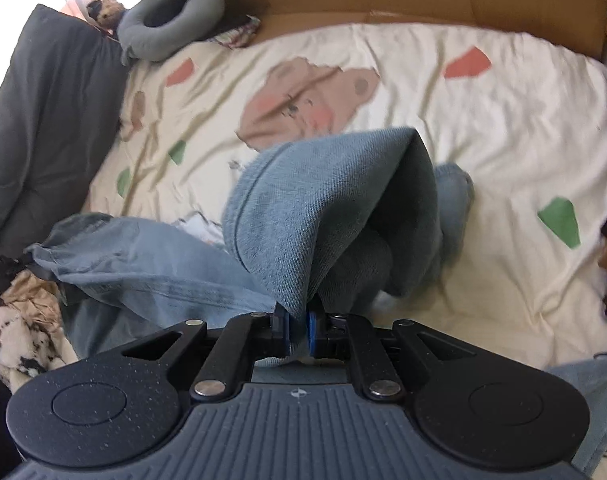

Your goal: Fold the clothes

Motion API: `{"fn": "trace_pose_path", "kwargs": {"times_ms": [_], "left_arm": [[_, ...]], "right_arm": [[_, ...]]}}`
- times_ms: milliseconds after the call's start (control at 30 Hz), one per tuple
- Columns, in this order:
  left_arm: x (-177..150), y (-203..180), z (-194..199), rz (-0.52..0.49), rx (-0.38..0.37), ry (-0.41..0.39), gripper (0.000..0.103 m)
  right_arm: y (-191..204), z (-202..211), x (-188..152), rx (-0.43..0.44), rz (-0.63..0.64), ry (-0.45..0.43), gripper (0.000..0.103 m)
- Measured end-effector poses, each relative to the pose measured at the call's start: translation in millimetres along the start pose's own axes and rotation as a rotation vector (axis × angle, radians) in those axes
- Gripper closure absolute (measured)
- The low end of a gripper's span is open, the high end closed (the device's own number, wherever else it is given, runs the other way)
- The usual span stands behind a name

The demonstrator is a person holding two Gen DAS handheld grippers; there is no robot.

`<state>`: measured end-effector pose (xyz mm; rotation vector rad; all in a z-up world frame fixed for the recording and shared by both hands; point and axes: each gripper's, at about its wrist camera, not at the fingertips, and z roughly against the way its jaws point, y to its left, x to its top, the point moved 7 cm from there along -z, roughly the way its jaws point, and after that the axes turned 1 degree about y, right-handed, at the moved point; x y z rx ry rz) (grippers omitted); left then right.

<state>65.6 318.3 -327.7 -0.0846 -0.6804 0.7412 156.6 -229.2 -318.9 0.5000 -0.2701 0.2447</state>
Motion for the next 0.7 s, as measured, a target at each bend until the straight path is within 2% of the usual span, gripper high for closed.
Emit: {"fn": "trace_pose_path", "kwargs": {"times_ms": [200, 300, 467, 600, 700], "left_arm": [[-13, 5, 0, 0.000, 0.024, 0.024, 0.095], [-18, 8, 0, -0.001, 0.034, 0.036, 0.095], [-22, 12, 0, -0.007, 0.044, 0.047, 0.095], [-21, 11, 0, -0.014, 0.045, 0.049, 0.095], [-20, 10, -1, -0.019, 0.047, 0.047, 0.095]], "right_arm": [[-23, -11, -38, -0.003, -0.062, 0.061, 0.094], [-36, -11, -64, -0.028, -0.098, 0.097, 0.087], [-56, 9, -88, -0.067, -0.137, 0.112, 0.082], [-73, 32, -90, -0.100, -0.152, 0.088, 0.074], [-84, 49, -81, -0.113, -0.160, 0.054, 0.063]]}}
